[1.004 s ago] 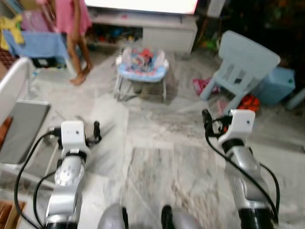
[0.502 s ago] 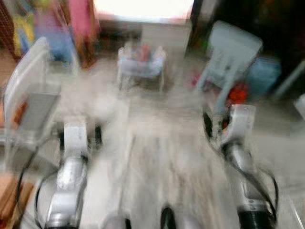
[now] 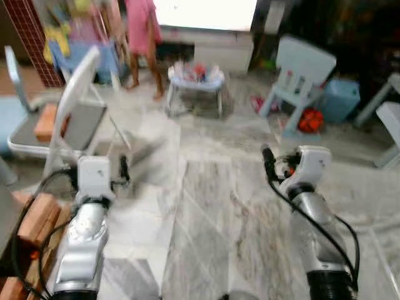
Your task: Restocking fridge
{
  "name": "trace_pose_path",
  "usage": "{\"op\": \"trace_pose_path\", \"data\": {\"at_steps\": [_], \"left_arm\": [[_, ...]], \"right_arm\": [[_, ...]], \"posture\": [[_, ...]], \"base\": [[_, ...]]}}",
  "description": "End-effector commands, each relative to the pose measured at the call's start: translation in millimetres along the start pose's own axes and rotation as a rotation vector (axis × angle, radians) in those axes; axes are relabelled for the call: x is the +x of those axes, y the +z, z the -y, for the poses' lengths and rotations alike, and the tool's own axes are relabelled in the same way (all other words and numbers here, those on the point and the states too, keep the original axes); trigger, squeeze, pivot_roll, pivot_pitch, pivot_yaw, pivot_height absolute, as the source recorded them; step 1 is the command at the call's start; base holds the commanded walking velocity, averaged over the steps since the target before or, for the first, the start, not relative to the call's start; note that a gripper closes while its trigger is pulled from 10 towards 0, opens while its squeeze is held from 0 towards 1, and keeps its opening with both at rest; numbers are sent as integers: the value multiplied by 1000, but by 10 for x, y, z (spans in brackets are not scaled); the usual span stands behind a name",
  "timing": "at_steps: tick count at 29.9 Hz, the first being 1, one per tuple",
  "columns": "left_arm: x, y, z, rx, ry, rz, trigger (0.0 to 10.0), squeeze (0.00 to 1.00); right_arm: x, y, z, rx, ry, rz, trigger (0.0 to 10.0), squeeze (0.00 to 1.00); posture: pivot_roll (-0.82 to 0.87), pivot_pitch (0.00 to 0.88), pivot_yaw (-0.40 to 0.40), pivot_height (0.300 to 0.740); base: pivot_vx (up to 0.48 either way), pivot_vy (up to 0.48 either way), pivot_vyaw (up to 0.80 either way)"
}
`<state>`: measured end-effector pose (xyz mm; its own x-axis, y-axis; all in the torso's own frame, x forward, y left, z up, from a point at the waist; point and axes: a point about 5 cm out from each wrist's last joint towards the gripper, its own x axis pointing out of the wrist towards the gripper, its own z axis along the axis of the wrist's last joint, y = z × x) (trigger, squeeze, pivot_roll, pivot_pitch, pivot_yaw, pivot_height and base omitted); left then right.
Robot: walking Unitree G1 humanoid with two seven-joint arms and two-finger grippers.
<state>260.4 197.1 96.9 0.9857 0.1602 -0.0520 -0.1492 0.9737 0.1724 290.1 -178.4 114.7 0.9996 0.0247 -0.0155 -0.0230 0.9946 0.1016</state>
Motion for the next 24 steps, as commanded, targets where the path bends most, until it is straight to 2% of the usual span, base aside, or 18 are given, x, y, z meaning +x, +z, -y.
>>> {"op": "trace_pose_path", "data": {"at_steps": [1,3,6,10,13,15,21,24], "left_arm": [[-7,-12,64,-33,-36,-21,10000,0],[-18,-27,30,0,-20,-15,10000,0],[-14,-46,-1,28,3,-4,10000,0],[2,-63,-30,10,18,-14,10000,0],[7,-106,-35,29,10,-8,10000,0],[9,-120,-33,3,18,-18,10000,0],[35,-61,64,-15,-64,-11,10000,0],[48,-20,74,28,-72,28,10000,0]], "right_arm": [[-2,-12,49,-5,-8,-12,10000,0],[5,-10,40,-8,3,-11,10000,0],[9,-6,20,-12,23,-8,10000,0],[18,-23,-26,-16,49,-11,10000,0],[37,-44,-73,-15,63,-16,10000,0],[54,-28,-94,-16,72,-10,10000,0],[113,11,-97,-21,80,4,10000,0],[154,41,-105,-26,82,15,10000,0]], "posture": [[70,63,-31,740],[74,60,-31,740],[78,60,-36,740],[85,57,-43,740],[85,50,-46,740],[84,52,-48,740],[91,51,-46,740],[92,58,-37,740]], "base": [[0,0,0],[0,0,0],[0,432,0],[0,480,800],[0,480,800],[0,480,800],[0,480,636],[0,480,150]]}}
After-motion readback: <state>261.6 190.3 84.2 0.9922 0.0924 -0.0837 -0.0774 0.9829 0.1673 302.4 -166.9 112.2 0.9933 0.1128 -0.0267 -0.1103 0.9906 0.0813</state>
